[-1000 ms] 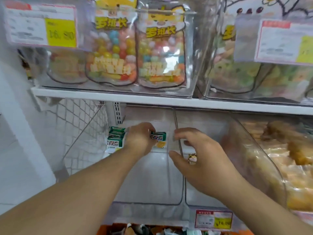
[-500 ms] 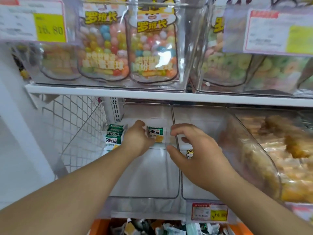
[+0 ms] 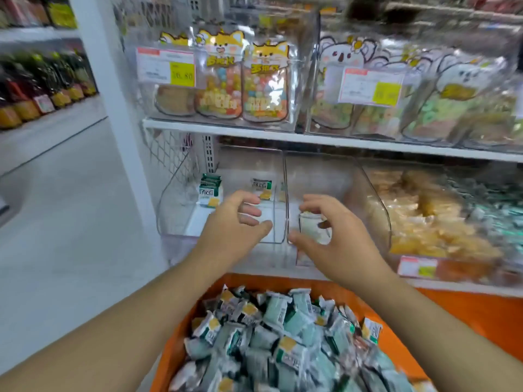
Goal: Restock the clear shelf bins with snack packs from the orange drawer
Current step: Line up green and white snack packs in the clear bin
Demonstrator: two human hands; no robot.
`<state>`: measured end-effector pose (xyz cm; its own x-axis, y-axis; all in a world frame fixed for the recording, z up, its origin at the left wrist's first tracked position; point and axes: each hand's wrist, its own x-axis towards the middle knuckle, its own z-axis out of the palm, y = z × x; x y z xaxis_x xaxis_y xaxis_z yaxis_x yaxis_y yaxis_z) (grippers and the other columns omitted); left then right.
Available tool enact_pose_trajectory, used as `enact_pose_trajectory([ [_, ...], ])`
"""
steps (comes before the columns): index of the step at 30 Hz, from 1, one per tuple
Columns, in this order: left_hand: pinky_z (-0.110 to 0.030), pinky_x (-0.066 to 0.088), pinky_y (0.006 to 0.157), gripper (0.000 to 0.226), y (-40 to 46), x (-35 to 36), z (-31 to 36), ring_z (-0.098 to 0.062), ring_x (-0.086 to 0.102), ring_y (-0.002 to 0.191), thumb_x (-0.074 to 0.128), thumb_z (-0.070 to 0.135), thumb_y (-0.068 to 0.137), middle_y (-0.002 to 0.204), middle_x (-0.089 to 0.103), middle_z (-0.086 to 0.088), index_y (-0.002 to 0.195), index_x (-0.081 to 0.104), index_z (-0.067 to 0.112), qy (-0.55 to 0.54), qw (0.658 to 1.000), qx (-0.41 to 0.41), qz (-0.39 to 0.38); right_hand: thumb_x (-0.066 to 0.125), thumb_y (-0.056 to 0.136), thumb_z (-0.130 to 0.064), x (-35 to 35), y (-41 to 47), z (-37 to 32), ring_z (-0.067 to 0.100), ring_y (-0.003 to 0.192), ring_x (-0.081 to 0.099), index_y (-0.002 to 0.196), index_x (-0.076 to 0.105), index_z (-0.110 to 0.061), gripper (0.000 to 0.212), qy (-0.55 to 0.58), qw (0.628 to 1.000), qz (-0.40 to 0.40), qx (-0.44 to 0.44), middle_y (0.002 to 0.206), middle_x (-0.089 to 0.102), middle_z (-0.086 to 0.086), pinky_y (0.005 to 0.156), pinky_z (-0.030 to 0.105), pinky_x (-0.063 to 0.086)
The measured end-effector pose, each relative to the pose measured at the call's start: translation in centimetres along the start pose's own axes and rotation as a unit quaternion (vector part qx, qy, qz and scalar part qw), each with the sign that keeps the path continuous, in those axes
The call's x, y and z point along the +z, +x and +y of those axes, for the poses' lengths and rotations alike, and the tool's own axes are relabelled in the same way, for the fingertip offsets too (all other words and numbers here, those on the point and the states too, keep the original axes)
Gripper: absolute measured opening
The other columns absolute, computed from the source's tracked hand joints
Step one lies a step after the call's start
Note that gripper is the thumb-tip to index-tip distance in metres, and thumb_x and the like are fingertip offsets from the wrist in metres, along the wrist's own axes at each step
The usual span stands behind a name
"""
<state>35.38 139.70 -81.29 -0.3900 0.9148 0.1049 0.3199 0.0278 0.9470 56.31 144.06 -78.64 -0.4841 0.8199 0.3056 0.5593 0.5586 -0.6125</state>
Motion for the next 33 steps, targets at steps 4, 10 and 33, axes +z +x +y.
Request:
enact_pose_trajectory([
  [4, -0.034, 0.062, 0.078, 0.032, -7.2, 0.9, -1.1, -0.010, 0.072, 0.084, 0.085, 0.030, 0.082, 0.096, 0.073, 0.010, 0.106, 0.065, 0.036, 0.000, 0.999, -0.026, -0.032, 0.080, 0.088, -0.022, 1.0, -6.4, 0.9, 0.007, 0.104, 0.061, 0.122, 0.062, -0.031, 0.039, 0.017, 0.998, -0.029, 0.045, 0.121, 0.062, -0.011, 0.088, 0.029, 0.053],
  [10, -0.029, 0.058, 0.083, 0.033, -13.1, 3.0, -7.2, -0.012, 0.069, 0.093, 0.083, 0.033, 0.088, 0.105, 0.068, 0.008, 0.113, 0.064, 0.028, 0.100, 0.979, -0.112, -0.136, 0.079, 0.090, -0.020, 4.8, -13.2, 4.6, 0.013, 0.104, 0.061, 0.128, 0.060, -0.030, 0.043, -0.016, 0.969, -0.169, 0.179, 0.127, 0.061, -0.010, 0.085, 0.031, 0.050],
  [33, -0.043, 0.054, 0.098, 0.051, -7.0, 12.1, -19.5, -0.023, 0.059, 0.113, 0.081, 0.052, 0.084, 0.118, 0.062, 0.002, 0.124, 0.060, 0.029, 0.258, 0.938, -0.162, -0.167, 0.096, 0.067, -0.047, 15.5, -11.7, 15.0, 0.026, 0.129, 0.043, 0.147, 0.046, -0.027, 0.096, -0.074, 0.907, -0.285, 0.299, 0.134, 0.044, 0.003, 0.105, 0.039, 0.047],
])
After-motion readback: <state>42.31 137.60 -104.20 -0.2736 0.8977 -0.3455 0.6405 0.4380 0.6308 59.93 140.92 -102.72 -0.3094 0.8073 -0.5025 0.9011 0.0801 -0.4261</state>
